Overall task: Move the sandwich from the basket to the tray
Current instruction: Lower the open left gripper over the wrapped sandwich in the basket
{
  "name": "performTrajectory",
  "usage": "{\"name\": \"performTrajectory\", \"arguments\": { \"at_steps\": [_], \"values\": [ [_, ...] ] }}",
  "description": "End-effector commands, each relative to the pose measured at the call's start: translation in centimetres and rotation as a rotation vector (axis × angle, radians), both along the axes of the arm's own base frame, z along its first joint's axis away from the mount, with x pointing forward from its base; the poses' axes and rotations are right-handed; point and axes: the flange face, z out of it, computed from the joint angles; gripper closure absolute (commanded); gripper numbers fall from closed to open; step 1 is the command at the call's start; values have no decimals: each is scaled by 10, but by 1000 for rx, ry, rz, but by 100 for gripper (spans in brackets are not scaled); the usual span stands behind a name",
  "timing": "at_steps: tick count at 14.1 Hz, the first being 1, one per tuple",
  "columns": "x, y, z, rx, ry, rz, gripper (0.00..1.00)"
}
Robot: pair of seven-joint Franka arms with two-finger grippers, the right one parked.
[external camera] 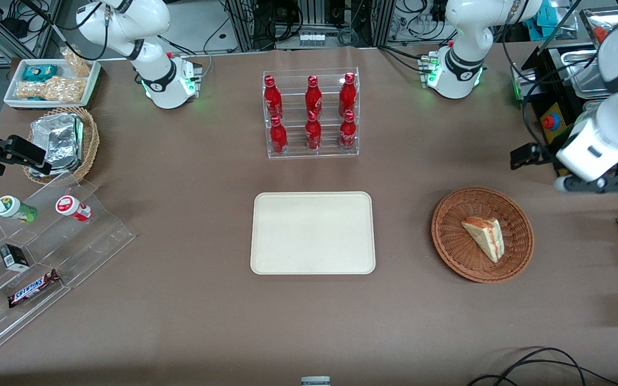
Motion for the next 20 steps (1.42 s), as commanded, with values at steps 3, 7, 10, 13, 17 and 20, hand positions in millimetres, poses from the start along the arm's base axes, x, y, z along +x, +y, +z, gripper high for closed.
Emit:
{"name": "performTrajectory", "arguments": {
  "at_steps": [3, 7, 10, 13, 17, 20],
  "values": [
    [17, 8, -97, 19, -19, 5, 0],
    [7, 11, -174, 25, -163, 183, 0],
    [15, 18, -209, 39, -168, 454, 0],
    [20, 31, -239, 49, -156, 589, 0],
    [36, 32, -271, 50, -140, 691, 9],
    [36, 30, -276, 68, -124, 790, 86]
  ]
}}
